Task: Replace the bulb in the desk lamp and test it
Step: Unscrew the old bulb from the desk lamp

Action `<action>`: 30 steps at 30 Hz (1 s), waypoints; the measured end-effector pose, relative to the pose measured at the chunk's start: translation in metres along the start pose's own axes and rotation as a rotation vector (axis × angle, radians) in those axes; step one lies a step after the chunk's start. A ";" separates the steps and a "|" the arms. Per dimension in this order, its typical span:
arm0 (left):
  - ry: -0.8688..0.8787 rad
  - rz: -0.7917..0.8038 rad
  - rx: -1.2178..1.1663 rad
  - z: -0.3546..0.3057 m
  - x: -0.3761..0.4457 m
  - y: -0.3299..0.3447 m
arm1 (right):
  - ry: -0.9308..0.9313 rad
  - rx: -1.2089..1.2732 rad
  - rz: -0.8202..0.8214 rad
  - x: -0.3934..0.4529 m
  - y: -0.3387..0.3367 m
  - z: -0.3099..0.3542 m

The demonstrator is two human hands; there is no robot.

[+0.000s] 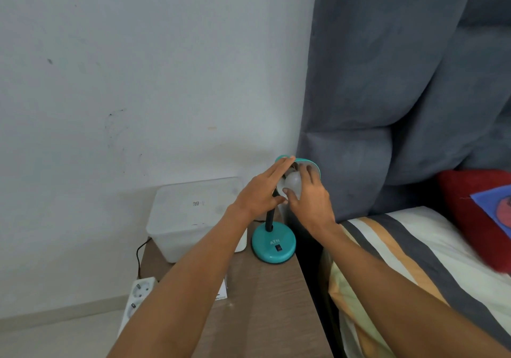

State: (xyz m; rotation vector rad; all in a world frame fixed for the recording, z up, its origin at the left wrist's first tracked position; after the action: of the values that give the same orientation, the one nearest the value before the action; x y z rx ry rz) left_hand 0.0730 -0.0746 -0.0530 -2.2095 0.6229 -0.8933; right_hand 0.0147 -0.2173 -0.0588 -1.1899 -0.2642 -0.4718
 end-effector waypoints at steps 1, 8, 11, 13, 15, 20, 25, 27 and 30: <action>-0.005 0.000 -0.005 0.000 0.000 0.001 | 0.030 -0.014 0.005 0.001 0.000 0.000; 0.000 -0.002 0.002 0.001 0.000 0.002 | -0.062 0.002 0.006 -0.004 0.001 -0.002; -0.013 0.001 -0.001 0.000 -0.001 0.003 | 0.008 -0.010 0.025 0.000 -0.001 -0.001; -0.006 -0.006 0.001 0.000 -0.001 0.001 | -0.148 -0.064 0.032 -0.001 -0.005 -0.001; 0.001 -0.008 0.007 -0.001 -0.001 0.000 | -0.165 -0.027 0.020 -0.001 -0.005 -0.003; -0.018 -0.001 0.003 -0.002 -0.001 0.003 | 0.000 0.011 0.038 0.002 -0.003 0.001; -0.008 -0.005 0.009 0.001 -0.001 0.000 | -0.136 -0.012 0.036 -0.001 -0.002 -0.001; -0.016 0.000 0.013 0.000 -0.001 0.001 | 0.004 0.041 0.018 -0.002 -0.001 0.000; -0.015 -0.004 0.000 -0.002 -0.001 0.002 | -0.066 -0.035 0.038 -0.002 -0.004 0.000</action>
State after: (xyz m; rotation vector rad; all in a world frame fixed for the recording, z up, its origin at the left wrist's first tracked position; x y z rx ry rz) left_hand 0.0704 -0.0760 -0.0536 -2.2157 0.6118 -0.8779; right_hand 0.0112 -0.2177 -0.0565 -1.2439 -0.2907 -0.4058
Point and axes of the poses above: each hand's wrist, its own x-axis towards the middle knuckle, its own y-axis out of the palm, z = x × y, the point moved 1 cm from there along x, towards the middle knuckle, and after that the axes turned 8 degrees about -x, right-handed, at the moved point
